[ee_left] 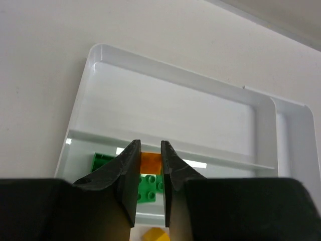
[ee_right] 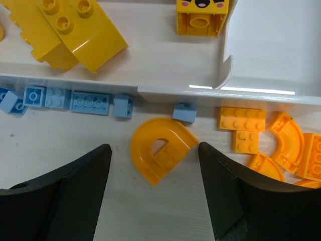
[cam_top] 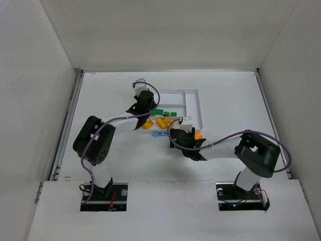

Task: Sort the legos into containers by color

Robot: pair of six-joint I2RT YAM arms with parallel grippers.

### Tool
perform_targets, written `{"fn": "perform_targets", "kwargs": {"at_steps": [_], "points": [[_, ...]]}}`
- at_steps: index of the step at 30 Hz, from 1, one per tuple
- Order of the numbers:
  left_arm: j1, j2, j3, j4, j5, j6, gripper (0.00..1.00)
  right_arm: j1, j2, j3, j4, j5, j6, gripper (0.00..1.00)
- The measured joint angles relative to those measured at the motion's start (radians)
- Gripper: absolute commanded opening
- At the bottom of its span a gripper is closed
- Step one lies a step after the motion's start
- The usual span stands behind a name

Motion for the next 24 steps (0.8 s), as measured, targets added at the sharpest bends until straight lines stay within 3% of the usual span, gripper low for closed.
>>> {"fn": "perform_targets", "kwargs": {"at_steps": [7,19,24], "points": [[0.037,0.151,0.147,0.018,0.026,0.043,0.13,0.017,0.033,0.023,-0.002,0.051,0.005,0.77],[0.080,0.240,0.187,0.051,0.040,0.081,0.16,0.040,0.068,0.045,-0.014,0.117,0.035,0.75],[0.079,0.262,0.216,0.062,0.043,0.100,0.33,0.042,0.072,0.047,-0.023,0.129,0.042,0.64]]}}
